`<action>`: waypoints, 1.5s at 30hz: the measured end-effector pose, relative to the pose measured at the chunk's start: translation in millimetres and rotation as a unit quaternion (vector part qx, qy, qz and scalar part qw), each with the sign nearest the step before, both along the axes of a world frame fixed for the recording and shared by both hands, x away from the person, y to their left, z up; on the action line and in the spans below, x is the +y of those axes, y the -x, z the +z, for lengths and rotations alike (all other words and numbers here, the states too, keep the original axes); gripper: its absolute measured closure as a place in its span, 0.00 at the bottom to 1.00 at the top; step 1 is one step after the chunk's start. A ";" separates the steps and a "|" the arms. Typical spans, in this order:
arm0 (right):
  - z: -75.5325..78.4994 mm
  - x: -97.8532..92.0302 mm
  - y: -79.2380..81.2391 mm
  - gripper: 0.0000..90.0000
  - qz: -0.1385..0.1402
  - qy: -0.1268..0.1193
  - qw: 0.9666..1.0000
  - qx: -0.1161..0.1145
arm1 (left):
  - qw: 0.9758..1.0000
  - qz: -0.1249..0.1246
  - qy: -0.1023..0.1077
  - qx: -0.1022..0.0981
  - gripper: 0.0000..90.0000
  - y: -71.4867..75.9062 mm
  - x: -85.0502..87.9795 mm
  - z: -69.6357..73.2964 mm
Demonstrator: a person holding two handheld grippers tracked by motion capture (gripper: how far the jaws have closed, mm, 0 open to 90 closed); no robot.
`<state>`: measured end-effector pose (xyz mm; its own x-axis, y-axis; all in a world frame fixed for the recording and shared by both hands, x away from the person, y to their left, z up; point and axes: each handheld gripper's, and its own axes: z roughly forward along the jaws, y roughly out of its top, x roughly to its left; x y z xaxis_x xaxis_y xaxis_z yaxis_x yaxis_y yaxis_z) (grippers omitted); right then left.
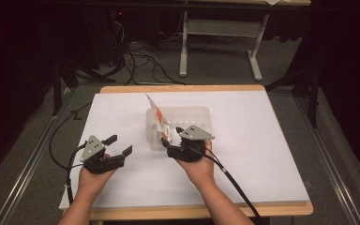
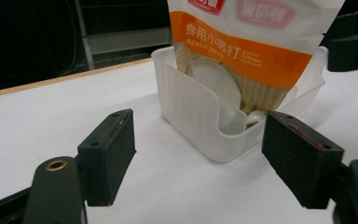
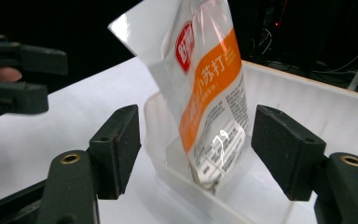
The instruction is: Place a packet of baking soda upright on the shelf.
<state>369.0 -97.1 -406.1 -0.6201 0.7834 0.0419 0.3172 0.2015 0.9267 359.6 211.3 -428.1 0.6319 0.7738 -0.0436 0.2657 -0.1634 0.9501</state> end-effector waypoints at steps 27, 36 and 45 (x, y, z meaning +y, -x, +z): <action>12.3 -163.1 45.8 0.37 -0.113 0.029 0.993 -0.015 | 1.000 0.007 -0.004 0.011 0.29 1.0 0.9 -2.7; -5.9 -233.2 77.0 0.37 -0.183 0.016 0.983 -0.004 | 1.000 0.008 -0.014 0.015 0.29 2.2 -2.3 -3.8; -26.7 -241.5 65.1 0.38 -0.199 0.040 0.979 0.027 | 1.000 -0.002 -0.026 0.013 0.29 3.3 -7.2 -4.1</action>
